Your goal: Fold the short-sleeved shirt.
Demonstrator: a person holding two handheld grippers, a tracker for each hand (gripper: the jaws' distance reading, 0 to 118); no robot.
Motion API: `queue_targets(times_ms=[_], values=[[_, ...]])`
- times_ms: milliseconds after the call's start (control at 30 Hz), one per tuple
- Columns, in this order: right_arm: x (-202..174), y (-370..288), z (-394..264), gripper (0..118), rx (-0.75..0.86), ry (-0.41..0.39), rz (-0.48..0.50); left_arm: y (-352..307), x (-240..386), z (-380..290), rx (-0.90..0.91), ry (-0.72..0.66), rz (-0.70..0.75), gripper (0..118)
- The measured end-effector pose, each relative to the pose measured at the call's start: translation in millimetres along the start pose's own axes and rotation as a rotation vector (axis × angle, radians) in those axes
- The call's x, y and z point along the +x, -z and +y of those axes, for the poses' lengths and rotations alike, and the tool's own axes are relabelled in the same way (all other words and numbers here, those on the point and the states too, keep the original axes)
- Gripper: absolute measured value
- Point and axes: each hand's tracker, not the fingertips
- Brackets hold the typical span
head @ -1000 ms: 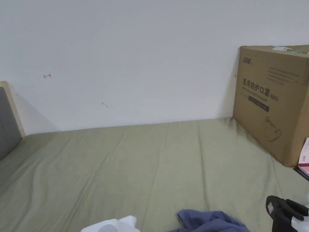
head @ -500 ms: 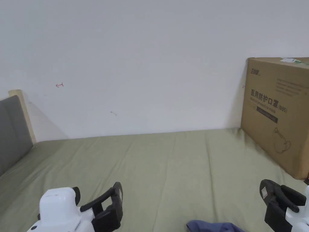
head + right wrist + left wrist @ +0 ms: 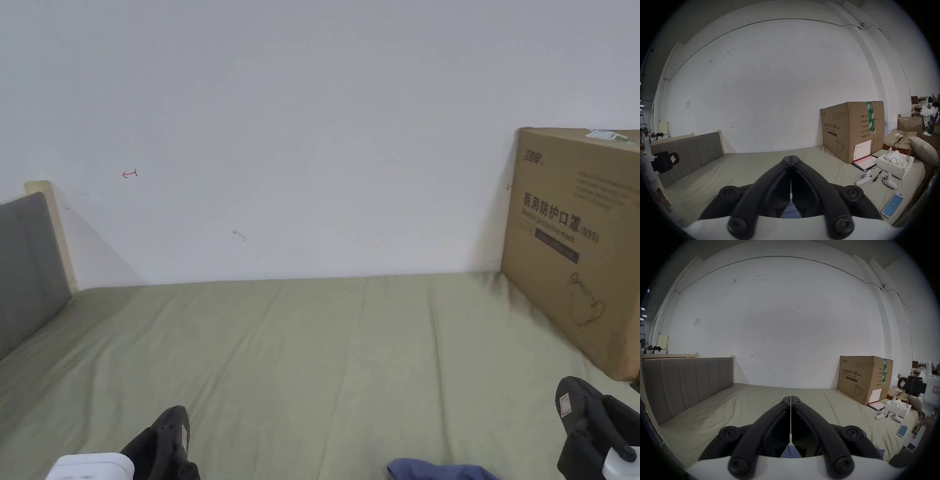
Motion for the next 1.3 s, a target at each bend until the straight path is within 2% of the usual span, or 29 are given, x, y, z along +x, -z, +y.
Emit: queue_targets(times_ms=[167,267,333,400,467,500,567,600,633,667,700,733,767,933,967,1033,1067,1167,1200,1233,1267,1300], values=[[0.7,4.6,4.0,0,-0.021,-0.007,0.013,13.5,-0.5,16.6,-0.045,-0.033,0.003,0],[-0.9,7.3,9.7,0,-0.038,-0.01,0.032,55.4,-6.6,35.4,-0.21,-0.054,-0.052,0],[-1.4,10.4,11.4,0,-0.058,0.007,0.052,102.7,-16.5,33.9,-0.433,-0.087,-0.124,0],[-1.4,13.1,8.7,0,-0.074,0.012,0.074,153.5,-27.1,14.0,-0.73,-0.171,-0.177,0],[-2.6,16.3,3.8,0,-0.097,-0.008,0.088,194.3,-38.3,-26.4,-1.003,-0.35,-0.217,0],[-3.0,17.2,0.8,0,-0.112,-0.019,0.092,208.4,-43.4,-47.2,-1.074,-0.454,-0.249,0],[-1.6,20.4,-6.1,0,-0.15,-0.024,0.099,228.8,-42.0,-82.2,-1.149,-0.418,-0.182,0],[-0.2,22.2,-9.4,0,-0.167,-0.019,0.103,234.3,-40.2,-96.4,-1.155,-0.365,-0.133,8],[1.4,23.9,-13.3,0,-0.188,-0.007,0.107,240.9,-36.7,-108.6,-1.16,-0.302,-0.083,42],[3.2,25.4,-16.7,0,-0.207,0.004,0.106,246.7,-34.7,-120.1,-1.172,-0.271,-0.06,87],[5.3,27.1,-20.6,0,-0.229,0.016,0.1,253.6,-32.8,-135.6,-1.201,-0.259,-0.045,115],[7.5,28.8,-24.2,0,-0.253,0.026,0.093,251.4,-28.8,-146.1,-1.204,-0.274,-0.055,117],[9.9,29.9,-27.8,0,-0.275,0.034,0.09,255.6,-26.1,-153.7,-1.195,-0.281,-0.062,114],[20.8,34.1,-39.9,0,-0.331,0.042,0.068,265.0,-10.2,-203.8,-1.27,-0.265,-0.069,115],[22.5,34.7,-41.0,0,-0.337,0.044,0.066,264.9,-6.7,-216.8,-1.305,-0.238,-0.064,118],[25.5,35.3,-43.0,0,-0.349,0.049,0.058,257.4,3.1,-225.5,-1.256,-0.071,-0.117,118],[26.8,35.7,-43.7,0,-0.355,0.052,0.055,254.1,10.0,-226.1,-1.244,0.018,-0.097,118],[29.6,36.3,-46.6,0,-0.367,0.068,0.05,244.5,20.9,-218.6,-1.219,-0.007,-0.035,115],[30.2,36.7,-47.4,0,-0.37,0.072,0.048,240.6,23.0,-215.7,-1.201,0.017,-0.022,108],[30.8,37.6,-48.0,0,-0.376,0.076,0.049,232.7,24.1,-210.8,-1.153,0.038,-0.029,91],[31.4,38.6,-48.4,0,-0.38,0.078,0.05,225.7,23.5,-204.2,-1.1,0.053,-0.039,68],[31.5,39.1,-48.5,0,-0.383,0.077,0.051,215.3,22.8,-197.2,-1.037,0.07,-0.036,36]])
